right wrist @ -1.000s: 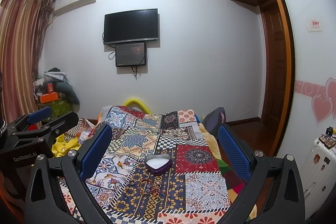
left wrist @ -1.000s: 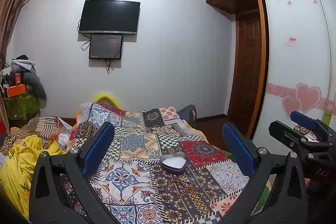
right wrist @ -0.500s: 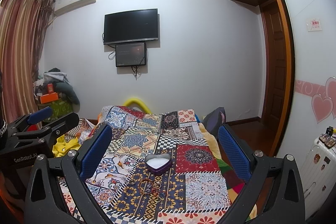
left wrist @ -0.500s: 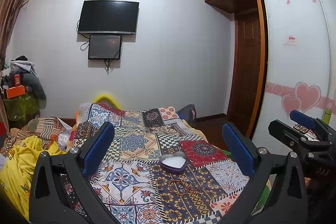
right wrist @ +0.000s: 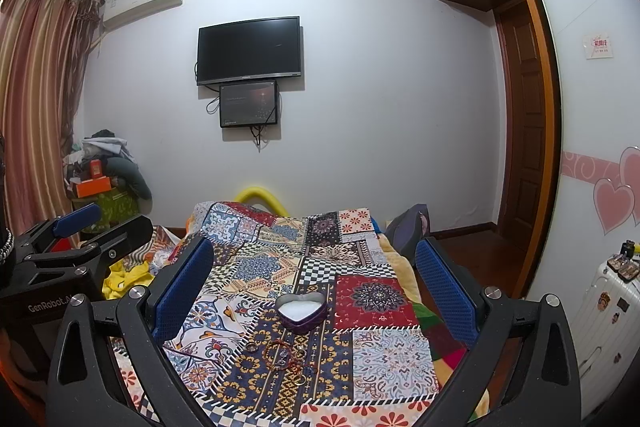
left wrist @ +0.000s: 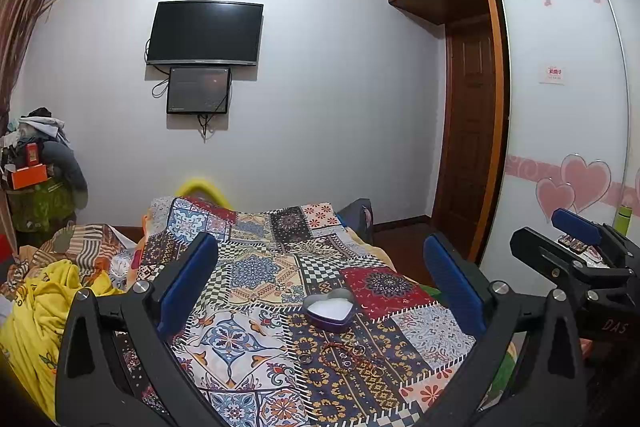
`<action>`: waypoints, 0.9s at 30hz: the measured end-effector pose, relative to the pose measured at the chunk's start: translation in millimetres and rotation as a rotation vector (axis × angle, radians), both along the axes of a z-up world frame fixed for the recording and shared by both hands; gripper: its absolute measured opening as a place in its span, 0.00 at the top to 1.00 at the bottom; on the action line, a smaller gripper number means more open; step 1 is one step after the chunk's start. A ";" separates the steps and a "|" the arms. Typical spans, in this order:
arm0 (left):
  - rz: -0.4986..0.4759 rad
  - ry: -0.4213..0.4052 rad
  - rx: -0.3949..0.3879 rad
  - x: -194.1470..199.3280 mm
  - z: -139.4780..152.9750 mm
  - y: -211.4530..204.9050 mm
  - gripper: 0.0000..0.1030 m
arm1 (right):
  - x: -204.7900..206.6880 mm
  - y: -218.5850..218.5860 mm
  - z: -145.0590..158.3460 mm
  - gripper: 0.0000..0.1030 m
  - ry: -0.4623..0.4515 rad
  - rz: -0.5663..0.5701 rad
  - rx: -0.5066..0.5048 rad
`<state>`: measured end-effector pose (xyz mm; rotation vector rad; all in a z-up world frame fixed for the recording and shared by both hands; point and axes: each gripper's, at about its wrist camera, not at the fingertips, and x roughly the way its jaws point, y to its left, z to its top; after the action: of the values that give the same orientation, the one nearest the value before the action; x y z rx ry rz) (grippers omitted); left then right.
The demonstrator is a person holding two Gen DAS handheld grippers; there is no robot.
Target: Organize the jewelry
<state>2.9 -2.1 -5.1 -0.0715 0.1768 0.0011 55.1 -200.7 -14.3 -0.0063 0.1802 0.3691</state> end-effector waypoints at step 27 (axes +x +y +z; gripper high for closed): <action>0.023 0.051 -0.021 20.3 -14.4 7.4 0.00 | 20.5 4.5 -11.4 0.03 0.065 -0.005 -0.009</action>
<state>23.2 5.4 -19.5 -0.0943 0.2272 0.0244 75.6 -196.2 -25.7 -0.0032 0.2459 0.3637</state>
